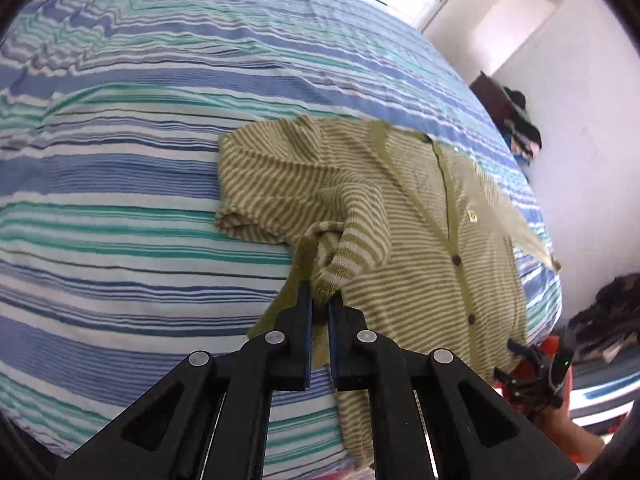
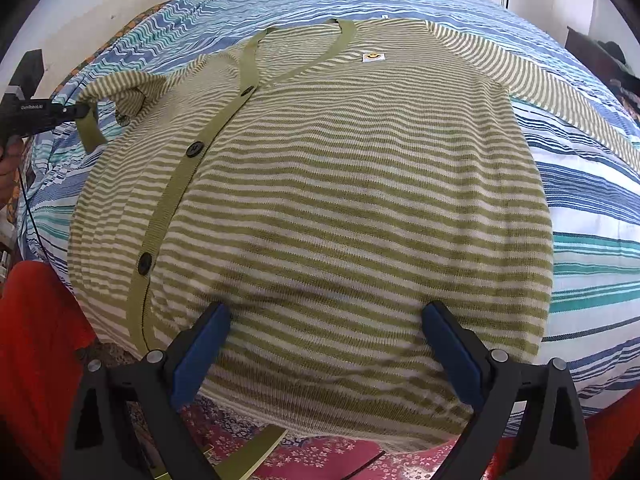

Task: Fold small clothes

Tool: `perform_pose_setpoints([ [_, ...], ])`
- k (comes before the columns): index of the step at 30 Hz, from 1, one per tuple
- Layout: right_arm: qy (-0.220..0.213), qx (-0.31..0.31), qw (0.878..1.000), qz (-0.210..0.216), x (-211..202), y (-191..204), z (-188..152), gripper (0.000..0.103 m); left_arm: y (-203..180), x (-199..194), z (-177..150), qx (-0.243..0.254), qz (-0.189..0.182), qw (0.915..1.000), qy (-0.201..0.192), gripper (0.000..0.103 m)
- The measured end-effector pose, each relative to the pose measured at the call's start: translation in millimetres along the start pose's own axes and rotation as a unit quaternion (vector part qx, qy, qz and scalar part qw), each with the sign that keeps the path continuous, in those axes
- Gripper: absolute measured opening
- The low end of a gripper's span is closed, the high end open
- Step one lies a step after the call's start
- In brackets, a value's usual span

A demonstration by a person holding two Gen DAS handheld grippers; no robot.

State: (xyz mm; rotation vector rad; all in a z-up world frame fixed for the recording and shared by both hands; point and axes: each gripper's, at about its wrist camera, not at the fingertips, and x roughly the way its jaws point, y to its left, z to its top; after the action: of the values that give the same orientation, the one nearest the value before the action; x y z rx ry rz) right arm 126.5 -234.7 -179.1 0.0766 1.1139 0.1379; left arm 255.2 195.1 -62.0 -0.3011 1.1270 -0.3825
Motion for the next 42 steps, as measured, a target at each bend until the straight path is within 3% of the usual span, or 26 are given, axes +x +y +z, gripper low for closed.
perform_pose_setpoints([
  [2,0.001,-0.002,1.000,-0.002,1.2,0.7,0.4,0.097,43.8,-25.4,-0.6,-0.063,0.035,0.9973,-0.011,0.009],
  [4,0.001,-0.002,1.000,-0.002,1.8,1.5,0.9,0.099,85.0,-35.7,-4.5,-0.104,0.125,0.9867,-0.011,0.033],
  [5,0.001,-0.002,1.000,-0.002,1.7,1.7,0.8,0.099,106.4,-37.9,-9.5,-0.126,0.163,0.9785,-0.012,0.056],
  [6,0.001,-0.001,1.000,-0.003,1.9,1.8,1.2,0.099,127.8,-41.7,-19.4,-0.150,0.189,0.9703,-0.016,0.065],
  [8,0.001,-0.001,1.000,-0.006,2.0,2.0,1.2,0.099,158.4,-38.8,-35.5,-0.190,0.210,0.9590,-0.008,0.065],
  [10,0.000,-0.002,1.000,-0.008,1.8,2.4,1.5,0.099,172.2,-36.3,-51.5,-0.207,0.207,0.9563,-0.001,0.064],
  [13,0.001,-0.006,1.000,-0.012,2.0,3.9,1.5,0.099,157.1,-22.7,-69.7,-0.168,0.173,0.9705,-0.002,0.066],
  [15,0.003,-0.010,1.000,-0.016,2.1,6.3,0.1,0.099,147.0,-16.3,-73.7,-0.135,0.170,0.9762,-0.002,0.072],
  [17,0.005,-0.012,1.000,-0.019,3.5,8.5,0.6,0.100,151.7,-9.0,-70.3,-0.139,0.185,0.9728,-0.006,0.080],
  [19,0.006,-0.013,1.000,-0.022,5.1,10.6,1.8,0.100,171.5,-1.8,-67.1,-0.188,0.176,0.9661,-0.012,0.080],
  [23,0.005,-0.013,1.000,-0.024,5.2,11.1,1.8,0.100,208.3,9.2,-66.8,-0.297,0.088,0.9500,-0.039,0.080],
  [25,0.004,-0.015,1.000,-0.025,5.6,11.5,1.4,0.101,209.8,19.1,-61.5,-0.307,0.086,0.9470,-0.038,0.063],
  [26,0.004,-0.016,1.000,-0.026,6.1,11.8,1.4,0.101,207.4,23.7,-57.2,-0.300,0.090,0.9491,-0.029,0.016],
  [27,0.005,-0.016,1.000,-0.026,5.5,12.0,0.7,0.101,205.3,26.9,-52.4,-0.298,0.094,0.9499,-0.017,0.001],
  [30,0.006,-0.016,1.000,-0.026,4.3,12.0,1.4,0.101,197.3,-0.9,-30.5,-0.267,0.159,0.9490,-0.052,0.001],
  [32,0.006,-0.015,1.000,-0.025,3.6,11.4,0.8,0.101,205.3,-33.0,-12.9,-0.259,0.221,0.9361,-0.087,0.001],
  [34,0.006,-0.017,0.999,-0.026,3.5,11.2,-0.1,0.101,221.0,-61.7,2.1,-0.264,0.277,0.9179,-0.107,0.001],
  [36,0.007,-0.018,0.999,-0.029,4.6,11.9,0.1,0.101,238.5,-77.9,14.1,-0.272,0.304,0.9069,-0.108,0.001],
  [42,0.012,-0.021,0.999,-0.035,7.7,15.1,1.4,0.103,252.7,-62.1,28.9,-0.234,0.381,0.8912,-0.073,0.002],
])
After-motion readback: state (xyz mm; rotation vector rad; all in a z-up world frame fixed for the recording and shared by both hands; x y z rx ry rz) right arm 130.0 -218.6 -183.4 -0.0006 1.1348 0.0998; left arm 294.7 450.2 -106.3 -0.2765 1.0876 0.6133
